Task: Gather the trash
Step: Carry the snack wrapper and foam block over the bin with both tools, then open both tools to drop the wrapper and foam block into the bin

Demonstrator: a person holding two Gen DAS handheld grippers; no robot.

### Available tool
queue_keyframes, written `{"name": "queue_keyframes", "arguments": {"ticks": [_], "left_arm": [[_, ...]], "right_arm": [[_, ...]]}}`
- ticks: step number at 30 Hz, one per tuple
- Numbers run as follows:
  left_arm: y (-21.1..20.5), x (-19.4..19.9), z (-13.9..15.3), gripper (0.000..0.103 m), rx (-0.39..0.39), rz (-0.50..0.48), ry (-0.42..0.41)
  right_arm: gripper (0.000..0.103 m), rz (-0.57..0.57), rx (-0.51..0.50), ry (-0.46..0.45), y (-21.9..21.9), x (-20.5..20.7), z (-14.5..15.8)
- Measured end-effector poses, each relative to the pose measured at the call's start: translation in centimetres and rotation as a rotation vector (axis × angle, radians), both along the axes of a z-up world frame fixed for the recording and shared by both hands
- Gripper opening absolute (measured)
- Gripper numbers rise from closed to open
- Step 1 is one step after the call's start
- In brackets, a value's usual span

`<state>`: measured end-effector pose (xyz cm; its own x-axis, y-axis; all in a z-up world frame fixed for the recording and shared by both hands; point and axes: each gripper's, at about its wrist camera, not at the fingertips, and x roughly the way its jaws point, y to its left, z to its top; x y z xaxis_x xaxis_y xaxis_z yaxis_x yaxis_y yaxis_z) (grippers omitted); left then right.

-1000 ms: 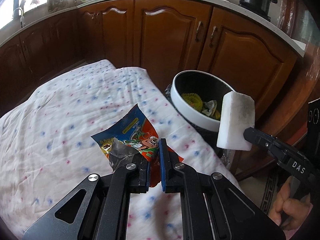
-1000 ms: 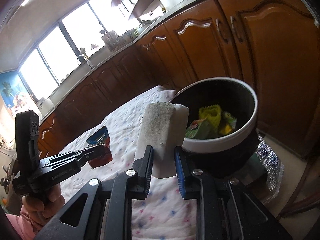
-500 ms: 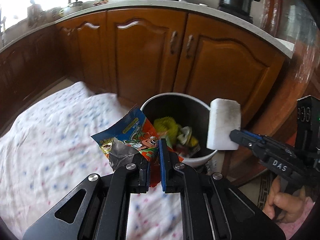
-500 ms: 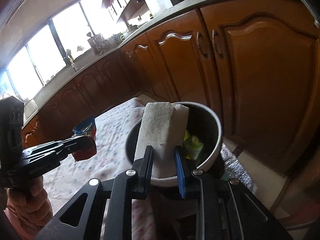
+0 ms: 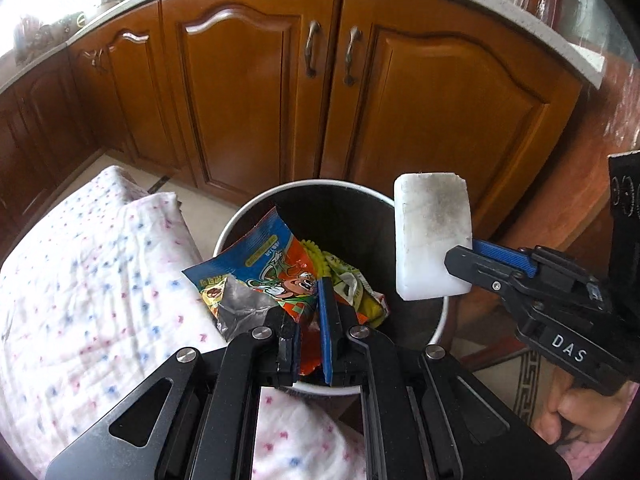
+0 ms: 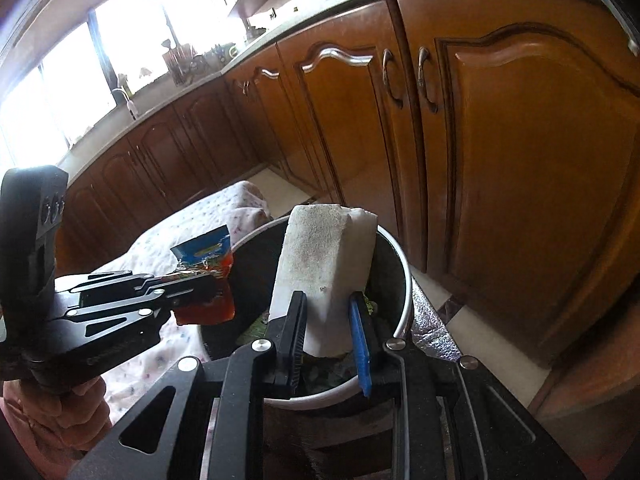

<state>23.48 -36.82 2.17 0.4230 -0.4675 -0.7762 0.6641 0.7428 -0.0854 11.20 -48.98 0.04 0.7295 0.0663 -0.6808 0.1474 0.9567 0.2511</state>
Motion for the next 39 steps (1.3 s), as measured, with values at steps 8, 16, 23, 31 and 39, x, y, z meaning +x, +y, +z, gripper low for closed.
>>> {"name": "queue_keyframes", "arguments": {"ticks": [8,16,23,31,39], "left_arm": [[-1.0,0.9,-1.6,0.007,0.029,-0.008,0.034],[-1.4,1.2,-2.4,0.008,0.042,-0.018,0.049],[-1.8,1.3,-2.2,0.012,0.045,-0.025,0.057],[-0.5,1.0,-1.0,0.056,0.02,-0.019,0.034],[3.1,-0.2,-0.6,0.061,-0.011,0.044,0.017]], "right_arm": [[0.022,0.025,-0.015,0.045,-0.1,1.8,-1.3],[0.023,0.037,-0.023,0.069,-0.3,2.4,-1.7],[0.027,0.034,-0.014,0.076,-0.5,3.0,-1.5],[0.041,0.007,0.014,0.028,-0.8,1.5,-0.9],[0.06,-0.033,0.087,-0.042,-0.3,-1.4,-0.3]]}}
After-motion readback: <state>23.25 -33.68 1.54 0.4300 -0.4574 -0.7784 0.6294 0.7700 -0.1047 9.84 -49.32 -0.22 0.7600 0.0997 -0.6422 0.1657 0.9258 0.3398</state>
